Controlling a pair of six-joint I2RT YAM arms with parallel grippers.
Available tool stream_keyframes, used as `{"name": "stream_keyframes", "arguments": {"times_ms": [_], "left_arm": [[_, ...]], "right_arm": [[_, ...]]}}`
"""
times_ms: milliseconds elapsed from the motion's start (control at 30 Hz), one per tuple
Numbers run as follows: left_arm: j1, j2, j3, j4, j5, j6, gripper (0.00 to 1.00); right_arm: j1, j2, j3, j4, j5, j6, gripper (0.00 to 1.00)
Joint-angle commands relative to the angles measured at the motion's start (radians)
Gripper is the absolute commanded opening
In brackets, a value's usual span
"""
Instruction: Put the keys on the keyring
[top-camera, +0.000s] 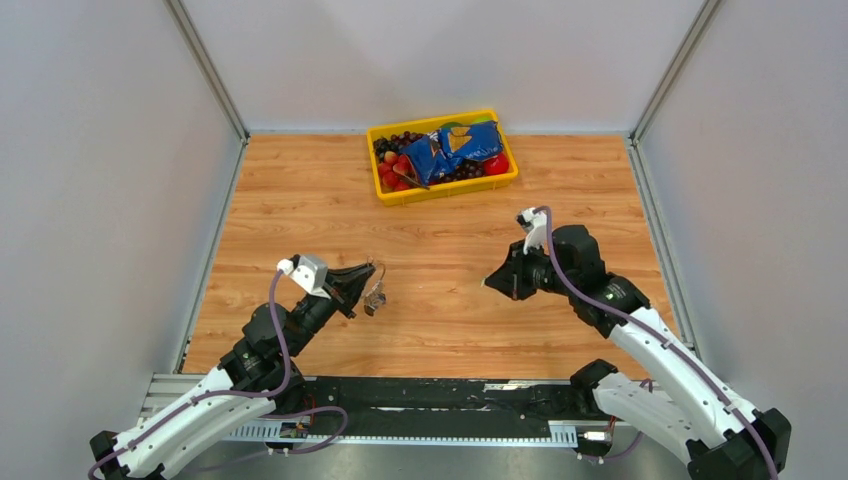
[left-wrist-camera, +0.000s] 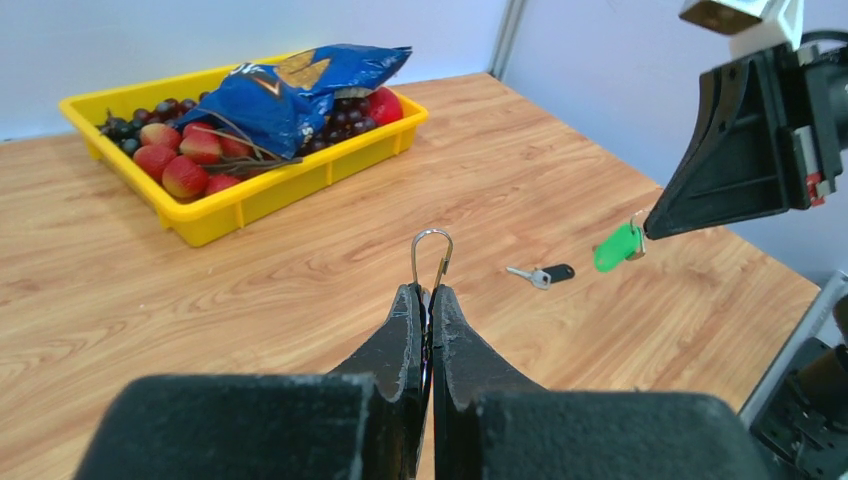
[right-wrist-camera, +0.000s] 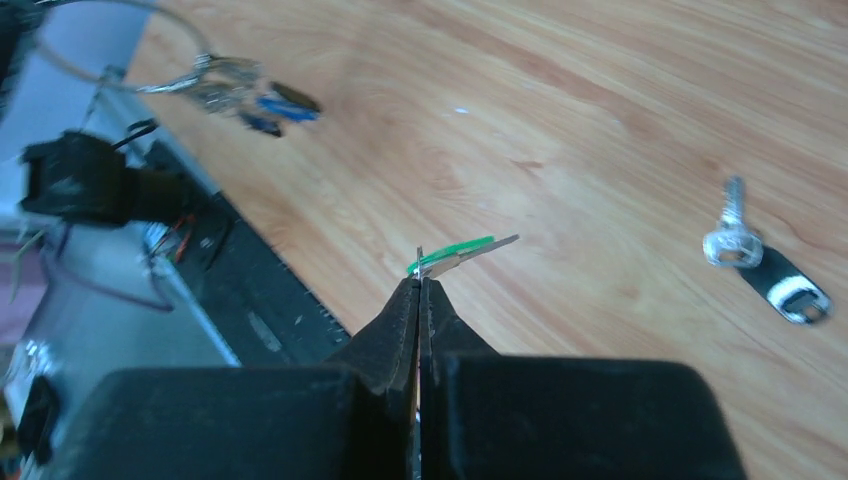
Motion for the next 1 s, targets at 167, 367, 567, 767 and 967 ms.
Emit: {"name": "stream_keyframes", "arguments": {"times_ms": [167,367,567,767,967], "left_arm": [[0.003,-0.014,0.030,0.109,0.170,0.030,0.00],[0.003,-0.020,0.020,0.152,0.294,0.043,0.00],[0.004,-0.052,0.006,0.180,0.369,0.049,0.00],[0.003,-0.065,0.000,0.196,0.406,0.053,0.00],[0.003,-0.098,-0.017,0.224,0.449,0.059,0.00]], "right_arm": [[0.127,0.034,0.115,0.133,-0.447,-0.096,0.00],[0.256,0.125,0.142,0.309,-0.498,-0.001,0.00],[0.346,0.195,0.112,0.606,-0.486,0.167,0.00],[0.429,0.263,0.098,0.816,-0.412,0.309,0.00],[0.448,0.312,0.102,0.940,-0.386,0.389,0.00]]}}
